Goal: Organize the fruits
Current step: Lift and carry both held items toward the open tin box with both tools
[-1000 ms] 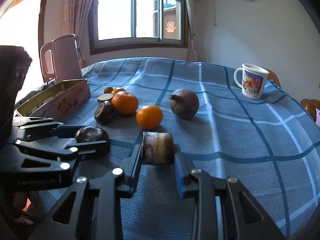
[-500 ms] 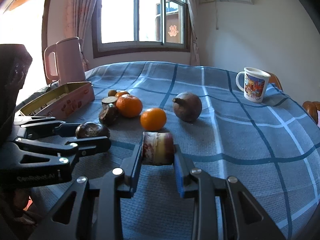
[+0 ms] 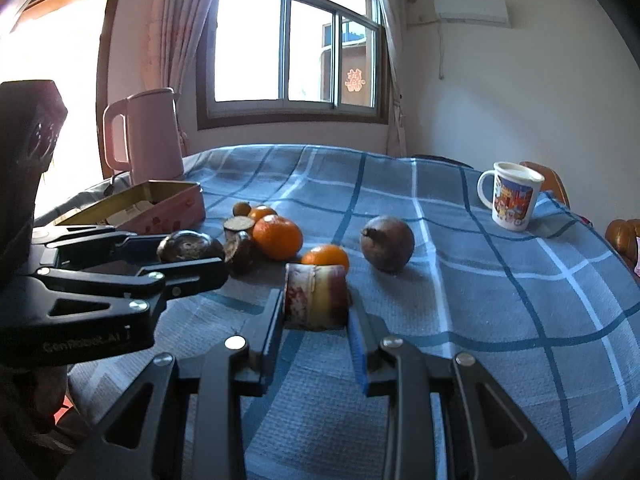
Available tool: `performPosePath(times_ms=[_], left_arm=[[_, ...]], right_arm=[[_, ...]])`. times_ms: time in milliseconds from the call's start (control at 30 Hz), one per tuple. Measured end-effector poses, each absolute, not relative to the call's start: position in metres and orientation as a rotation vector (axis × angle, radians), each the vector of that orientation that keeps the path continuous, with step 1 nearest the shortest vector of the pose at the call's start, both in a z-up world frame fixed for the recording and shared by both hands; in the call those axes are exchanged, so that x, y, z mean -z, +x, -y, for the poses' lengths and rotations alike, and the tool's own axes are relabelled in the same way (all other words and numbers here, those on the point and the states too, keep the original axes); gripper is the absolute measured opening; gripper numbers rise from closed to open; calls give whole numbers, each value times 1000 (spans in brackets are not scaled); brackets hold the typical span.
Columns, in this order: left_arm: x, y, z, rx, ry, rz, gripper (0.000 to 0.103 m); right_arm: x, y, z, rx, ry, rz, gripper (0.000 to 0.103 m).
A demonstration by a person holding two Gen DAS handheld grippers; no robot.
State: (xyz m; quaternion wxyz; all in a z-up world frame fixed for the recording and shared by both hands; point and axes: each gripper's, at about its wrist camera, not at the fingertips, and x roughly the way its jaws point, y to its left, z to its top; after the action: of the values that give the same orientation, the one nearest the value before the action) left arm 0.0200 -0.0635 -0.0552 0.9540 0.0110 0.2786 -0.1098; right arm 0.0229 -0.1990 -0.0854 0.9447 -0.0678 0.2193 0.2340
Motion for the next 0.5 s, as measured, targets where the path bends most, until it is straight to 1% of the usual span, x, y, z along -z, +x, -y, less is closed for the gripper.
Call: performPosePath(times_ms=[500], left_arm=[[42,11,62,191,31,-495,45]], right_arm=[[71,15,202,-479,-125,-365,33]])
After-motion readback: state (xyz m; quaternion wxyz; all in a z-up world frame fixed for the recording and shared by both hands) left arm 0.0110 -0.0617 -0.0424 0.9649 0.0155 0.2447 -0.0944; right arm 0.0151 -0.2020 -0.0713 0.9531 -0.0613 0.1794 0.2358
